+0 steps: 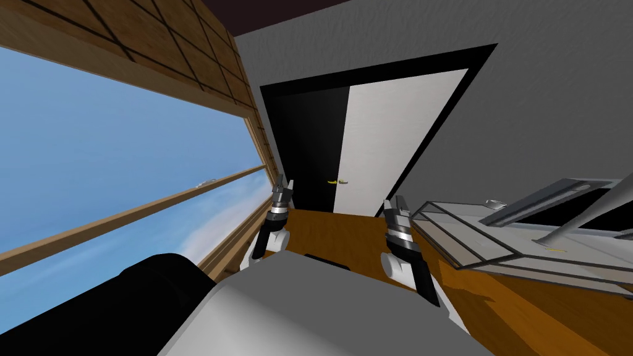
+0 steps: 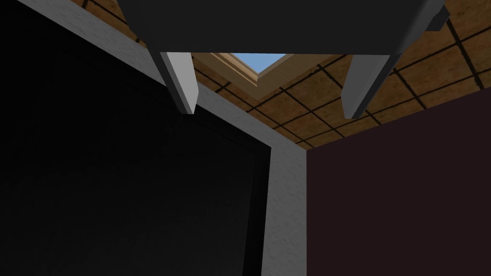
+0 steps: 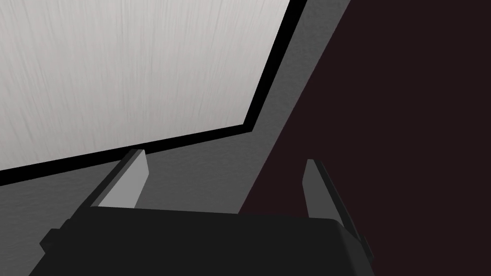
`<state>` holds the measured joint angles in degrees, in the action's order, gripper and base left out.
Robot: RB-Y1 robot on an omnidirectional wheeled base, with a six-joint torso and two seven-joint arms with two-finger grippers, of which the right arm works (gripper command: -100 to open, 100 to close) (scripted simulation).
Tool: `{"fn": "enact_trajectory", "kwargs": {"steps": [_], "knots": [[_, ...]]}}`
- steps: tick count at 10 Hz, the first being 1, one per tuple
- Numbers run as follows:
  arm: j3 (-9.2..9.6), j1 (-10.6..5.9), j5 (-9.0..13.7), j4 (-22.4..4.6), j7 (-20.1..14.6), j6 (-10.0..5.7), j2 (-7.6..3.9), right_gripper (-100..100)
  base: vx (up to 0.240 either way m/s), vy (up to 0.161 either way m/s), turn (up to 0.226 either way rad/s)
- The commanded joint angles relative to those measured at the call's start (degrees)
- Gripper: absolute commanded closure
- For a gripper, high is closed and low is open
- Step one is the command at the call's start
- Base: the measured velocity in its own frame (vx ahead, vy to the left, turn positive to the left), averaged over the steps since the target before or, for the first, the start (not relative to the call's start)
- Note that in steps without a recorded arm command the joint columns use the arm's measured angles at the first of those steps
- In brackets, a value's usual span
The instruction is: Pull the door open
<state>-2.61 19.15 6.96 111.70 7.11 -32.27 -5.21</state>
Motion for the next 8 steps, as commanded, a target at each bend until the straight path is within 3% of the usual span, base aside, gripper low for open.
{"fn": "enact_trajectory", "kwargs": {"steps": [1,3,8], "knots": [[-0.15,-1.1,0.66,-2.7,0.11,-0.08,-0.13,-100,0.082,-0.013,0.121],[-0.25,-1.7,1.09,-4.67,0.1,-0.46,-0.29,-100,0.077,-0.008,0.097],[-0.71,-4.21,2.92,-12.93,0.04,-2.01,-0.92,-100,0.072,-0.018,0.095]]}}
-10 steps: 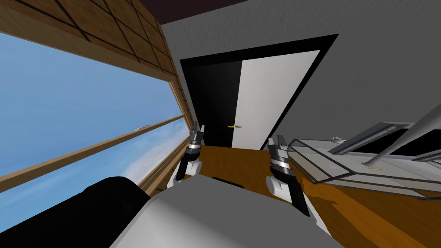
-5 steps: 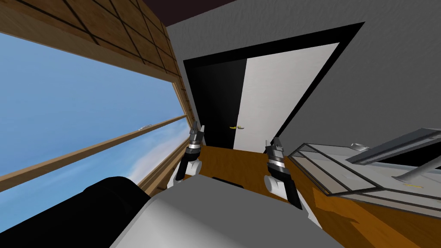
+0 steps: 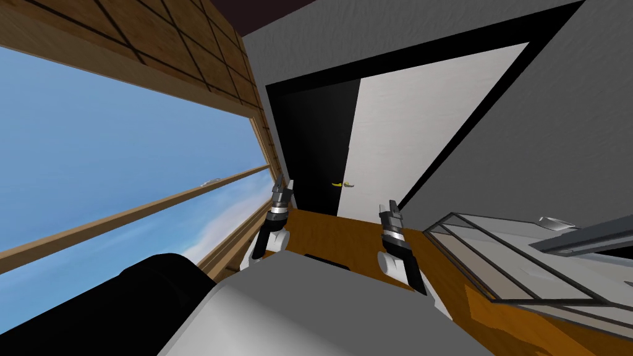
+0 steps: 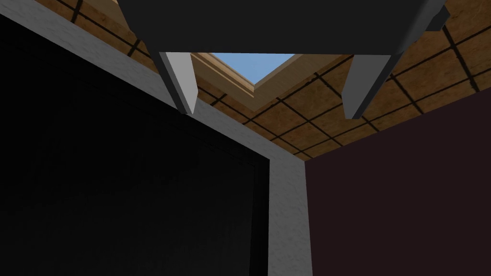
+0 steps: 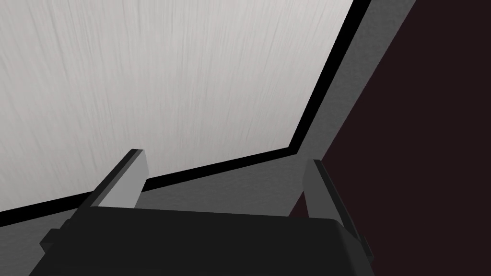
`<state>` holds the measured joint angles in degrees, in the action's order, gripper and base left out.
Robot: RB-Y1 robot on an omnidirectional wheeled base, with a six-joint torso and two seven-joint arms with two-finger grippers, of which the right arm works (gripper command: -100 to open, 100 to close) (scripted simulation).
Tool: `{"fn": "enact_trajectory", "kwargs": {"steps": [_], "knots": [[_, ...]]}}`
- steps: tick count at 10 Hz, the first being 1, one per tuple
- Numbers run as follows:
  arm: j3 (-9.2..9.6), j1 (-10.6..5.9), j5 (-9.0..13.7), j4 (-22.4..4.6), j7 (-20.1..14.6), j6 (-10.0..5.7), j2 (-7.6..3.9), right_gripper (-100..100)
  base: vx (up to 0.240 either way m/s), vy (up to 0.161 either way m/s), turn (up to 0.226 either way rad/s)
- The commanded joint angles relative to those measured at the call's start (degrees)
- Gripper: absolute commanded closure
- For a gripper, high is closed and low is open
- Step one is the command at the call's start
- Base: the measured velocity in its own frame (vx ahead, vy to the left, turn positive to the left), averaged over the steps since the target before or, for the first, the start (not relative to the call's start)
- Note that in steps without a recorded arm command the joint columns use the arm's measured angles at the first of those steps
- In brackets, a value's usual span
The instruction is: Pull the door open
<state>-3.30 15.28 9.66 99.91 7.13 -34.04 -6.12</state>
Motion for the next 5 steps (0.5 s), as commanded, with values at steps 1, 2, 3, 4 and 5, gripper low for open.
{"fn": "enact_trajectory", "kwargs": {"steps": [1,2,3,4,5], "knots": [[-0.14,-0.97,0.67,-2.86,0.0,-0.64,-0.17,-100,0.072,-0.013,0.119],[-0.26,-1.63,1.15,-4.58,-0.02,-1.04,-0.32,-100,0.091,-0.022,0.119],[-0.26,-1.63,1.15,-5.39,-0.02,-1.04,-0.32,-100,0.074,-0.018,0.074],[-0.38,-2.29,1.63,-7.02,-0.03,-1.45,-0.47,-100,0.063,-0.011,0.094],[-0.38,-2.29,1.63,-7.55,-0.03,-1.45,-0.47,-100,0.042,-0.011,0.048]]}}
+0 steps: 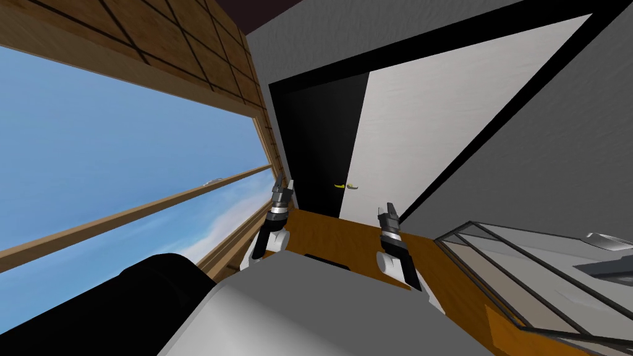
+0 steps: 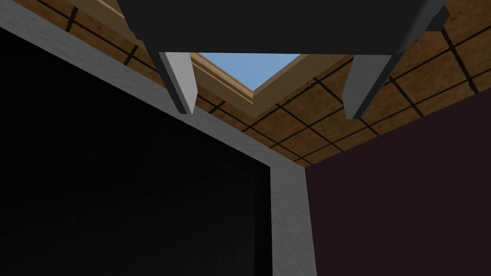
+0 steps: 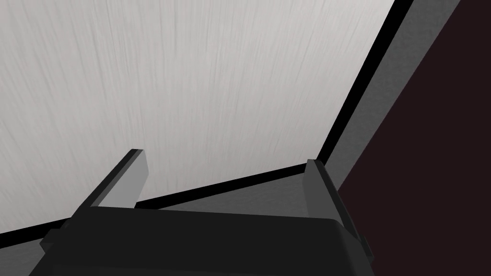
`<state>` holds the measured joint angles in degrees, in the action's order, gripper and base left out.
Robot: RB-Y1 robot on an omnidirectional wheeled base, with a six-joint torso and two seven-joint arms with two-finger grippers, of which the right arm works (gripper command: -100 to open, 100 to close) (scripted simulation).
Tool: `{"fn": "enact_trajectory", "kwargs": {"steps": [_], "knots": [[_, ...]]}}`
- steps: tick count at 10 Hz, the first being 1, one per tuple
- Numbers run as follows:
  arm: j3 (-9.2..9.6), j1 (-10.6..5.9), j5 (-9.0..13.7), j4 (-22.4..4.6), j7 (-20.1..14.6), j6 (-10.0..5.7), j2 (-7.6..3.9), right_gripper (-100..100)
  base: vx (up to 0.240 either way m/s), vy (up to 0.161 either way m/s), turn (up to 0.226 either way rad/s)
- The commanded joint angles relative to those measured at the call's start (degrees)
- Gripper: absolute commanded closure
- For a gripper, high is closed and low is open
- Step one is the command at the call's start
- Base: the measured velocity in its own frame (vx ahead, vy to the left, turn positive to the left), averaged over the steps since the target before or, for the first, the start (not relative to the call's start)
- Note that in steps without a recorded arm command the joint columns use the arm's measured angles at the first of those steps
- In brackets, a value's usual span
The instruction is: Pull the door open
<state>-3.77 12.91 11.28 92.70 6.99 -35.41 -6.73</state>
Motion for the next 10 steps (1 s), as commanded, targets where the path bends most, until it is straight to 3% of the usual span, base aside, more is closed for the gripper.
{"fn": "enact_trajectory", "kwargs": {"steps": [1,2,3,10], "knots": [[-0.02,-0.58,0.48,-2.49,0.1,-0.49,-0.01,-100,0.04,-0.008,0.08],[-0.14,-1.24,0.96,-4.39,0.08,-0.9,-0.16,-100,0.069,-0.017,0.15],[-0.14,-1.24,0.96,-4.65,0.08,-0.9,-0.16,-100,0.061,-0.022,0.054],[-0.84,-5.16,3.79,-17.19,-0.01,-3.32,-1.0,-100,0.074,-0.025,0.11]]}}
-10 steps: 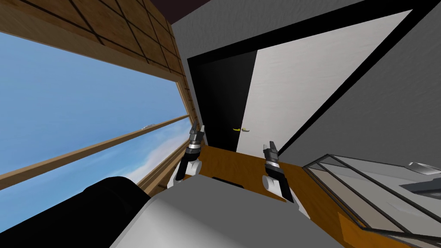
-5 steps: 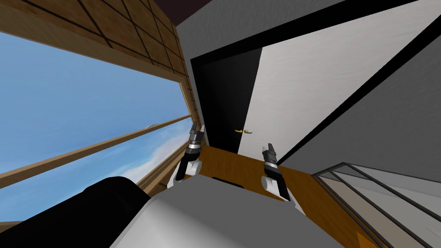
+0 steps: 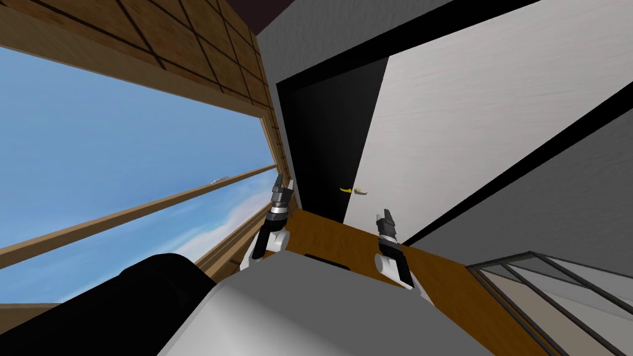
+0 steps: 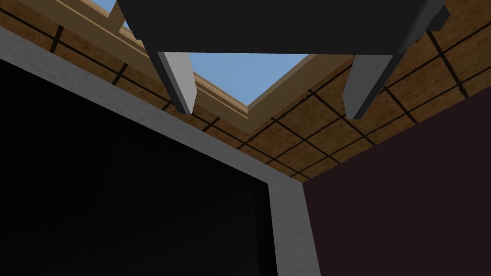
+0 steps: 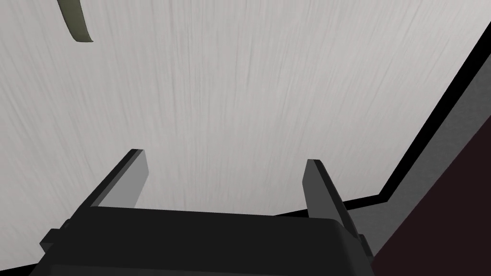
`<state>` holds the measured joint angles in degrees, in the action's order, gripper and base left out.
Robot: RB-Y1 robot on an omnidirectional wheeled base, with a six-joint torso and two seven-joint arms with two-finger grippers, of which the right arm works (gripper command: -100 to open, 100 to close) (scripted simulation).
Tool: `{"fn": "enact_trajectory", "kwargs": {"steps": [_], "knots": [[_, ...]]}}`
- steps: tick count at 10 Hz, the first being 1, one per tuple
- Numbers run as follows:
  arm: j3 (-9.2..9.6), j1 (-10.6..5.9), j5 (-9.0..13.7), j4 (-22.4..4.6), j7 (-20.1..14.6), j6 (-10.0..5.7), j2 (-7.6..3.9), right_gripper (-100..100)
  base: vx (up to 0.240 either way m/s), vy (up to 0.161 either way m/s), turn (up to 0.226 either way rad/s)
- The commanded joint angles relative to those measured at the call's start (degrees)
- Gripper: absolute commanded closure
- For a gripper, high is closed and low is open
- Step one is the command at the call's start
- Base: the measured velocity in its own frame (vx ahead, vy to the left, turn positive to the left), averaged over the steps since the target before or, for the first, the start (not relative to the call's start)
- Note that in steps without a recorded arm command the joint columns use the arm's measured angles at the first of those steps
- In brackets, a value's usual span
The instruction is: Pull the door open
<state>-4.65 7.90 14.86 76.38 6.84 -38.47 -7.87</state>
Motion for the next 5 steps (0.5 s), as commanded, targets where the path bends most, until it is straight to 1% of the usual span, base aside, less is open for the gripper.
{"fn": "enact_trajectory", "kwargs": {"steps": [1,2,3,4,5], "knots": [[-0.08,-0.79,0.67,-2.86,0.13,-0.65,0.02,-100,0.096,-0.041,0.114],[-0.19,-1.43,1.14,-5.03,0.12,-1.05,-0.12,-100,0.086,-0.047,0.157],[-0.19,-1.43,1.14,-5.34,0.12,-1.05,-0.12,-100,0.055,-0.027,0.051],[-0.3,-2.03,1.57,-7.31,0.1,-1.42,-0.23,-100,0.049,-0.012,0.068],[-0.4,-2.64,2.0,-9.28,0.09,-1.79,-0.35,-100,0.067,-0.021,0.123]]}}
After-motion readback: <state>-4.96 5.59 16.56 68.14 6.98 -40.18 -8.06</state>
